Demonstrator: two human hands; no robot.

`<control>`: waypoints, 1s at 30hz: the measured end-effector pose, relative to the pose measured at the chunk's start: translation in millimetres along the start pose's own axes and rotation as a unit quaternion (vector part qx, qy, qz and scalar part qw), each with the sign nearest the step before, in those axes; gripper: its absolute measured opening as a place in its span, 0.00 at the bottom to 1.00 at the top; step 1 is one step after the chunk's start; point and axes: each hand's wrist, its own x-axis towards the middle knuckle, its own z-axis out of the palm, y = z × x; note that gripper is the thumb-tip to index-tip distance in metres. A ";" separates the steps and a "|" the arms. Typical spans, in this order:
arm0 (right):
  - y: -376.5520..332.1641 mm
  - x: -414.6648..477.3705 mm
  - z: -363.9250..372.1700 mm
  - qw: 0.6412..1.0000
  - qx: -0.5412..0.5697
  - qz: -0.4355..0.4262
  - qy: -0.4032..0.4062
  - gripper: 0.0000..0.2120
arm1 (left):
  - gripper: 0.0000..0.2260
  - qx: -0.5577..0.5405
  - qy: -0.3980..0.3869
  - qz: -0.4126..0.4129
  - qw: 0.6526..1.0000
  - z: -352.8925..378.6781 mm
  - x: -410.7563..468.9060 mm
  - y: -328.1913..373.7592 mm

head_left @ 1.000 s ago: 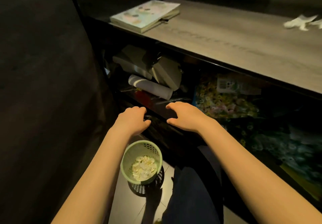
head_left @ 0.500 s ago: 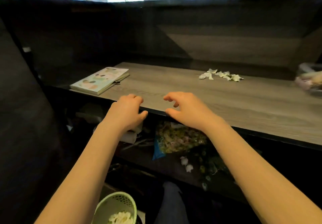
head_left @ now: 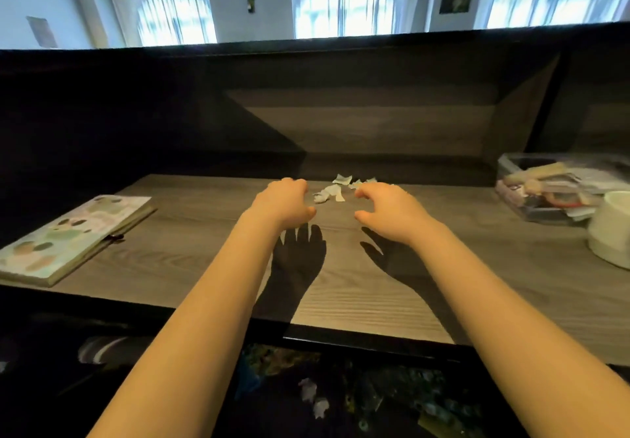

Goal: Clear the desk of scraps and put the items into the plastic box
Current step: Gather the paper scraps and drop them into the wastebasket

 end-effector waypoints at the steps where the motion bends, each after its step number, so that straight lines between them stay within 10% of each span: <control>1: 10.4 10.8 3.1 1.000 -0.001 0.016 -0.004 0.22 | 0.24 -0.005 -0.010 -0.002 1.000 8.2 15.1 3.1; 14: 77.1 124.9 34.0 0.996 0.000 0.076 -0.051 0.38 | 0.34 -0.065 -0.042 -0.025 0.997 85.0 146.7 17.0; 30: 91.7 123.2 46.8 0.986 0.132 0.101 -0.007 0.10 | 0.17 -0.071 -0.055 0.081 0.993 88.2 174.4 15.2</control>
